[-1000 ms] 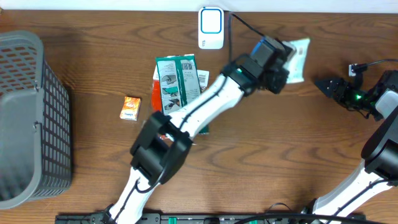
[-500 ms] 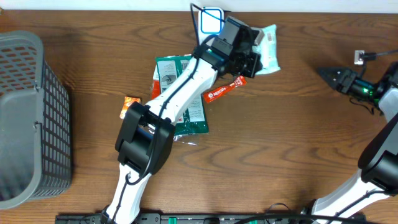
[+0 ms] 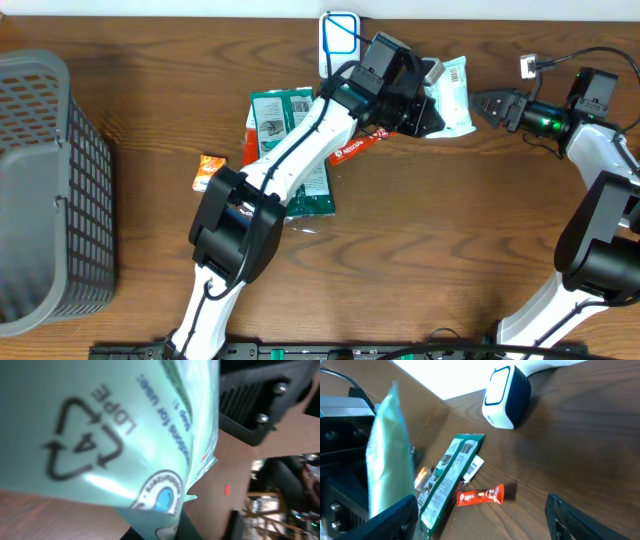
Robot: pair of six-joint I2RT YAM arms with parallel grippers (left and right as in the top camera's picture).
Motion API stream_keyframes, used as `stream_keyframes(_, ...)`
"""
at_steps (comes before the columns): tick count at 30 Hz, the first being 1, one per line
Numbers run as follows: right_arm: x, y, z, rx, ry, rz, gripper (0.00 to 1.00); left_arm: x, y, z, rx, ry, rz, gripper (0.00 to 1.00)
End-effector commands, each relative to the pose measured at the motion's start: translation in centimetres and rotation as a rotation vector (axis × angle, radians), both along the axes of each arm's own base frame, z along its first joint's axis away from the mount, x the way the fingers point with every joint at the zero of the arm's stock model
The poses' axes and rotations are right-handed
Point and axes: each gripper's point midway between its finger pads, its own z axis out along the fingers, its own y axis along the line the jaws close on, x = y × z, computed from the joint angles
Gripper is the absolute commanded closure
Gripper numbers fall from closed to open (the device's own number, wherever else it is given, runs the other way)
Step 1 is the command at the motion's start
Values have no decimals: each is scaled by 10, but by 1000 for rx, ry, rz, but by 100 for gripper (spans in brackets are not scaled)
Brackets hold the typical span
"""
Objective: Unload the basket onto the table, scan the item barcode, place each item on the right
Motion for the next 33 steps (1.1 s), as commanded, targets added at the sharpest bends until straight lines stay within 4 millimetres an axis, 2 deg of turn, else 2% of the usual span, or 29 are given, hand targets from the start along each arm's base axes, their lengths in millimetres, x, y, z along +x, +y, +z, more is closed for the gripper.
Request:
stream_keyframes(1, -3, 14, 8, 31, 3, 36, 22, -15, -5, 28, -72, 12, -70, 93)
stream_keyframes(8, -5, 17, 26, 107, -22, 79, 22, -15, -3, 28, -75, 17, -72, 93)
stream_keyframes(13, 3, 6, 36, 123, -35, 48, 21, -2, 8, 28, -75, 17, -42, 93)
stream_keyframes(18, -2, 4, 52, 174, -71, 102, 22, 7, 18, 26, -68, 27, -19, 93)
stream_keyframes(33, -11, 18, 62, 218, -80, 187, 26, 3, 15, 27, -68, 29, -28, 93)
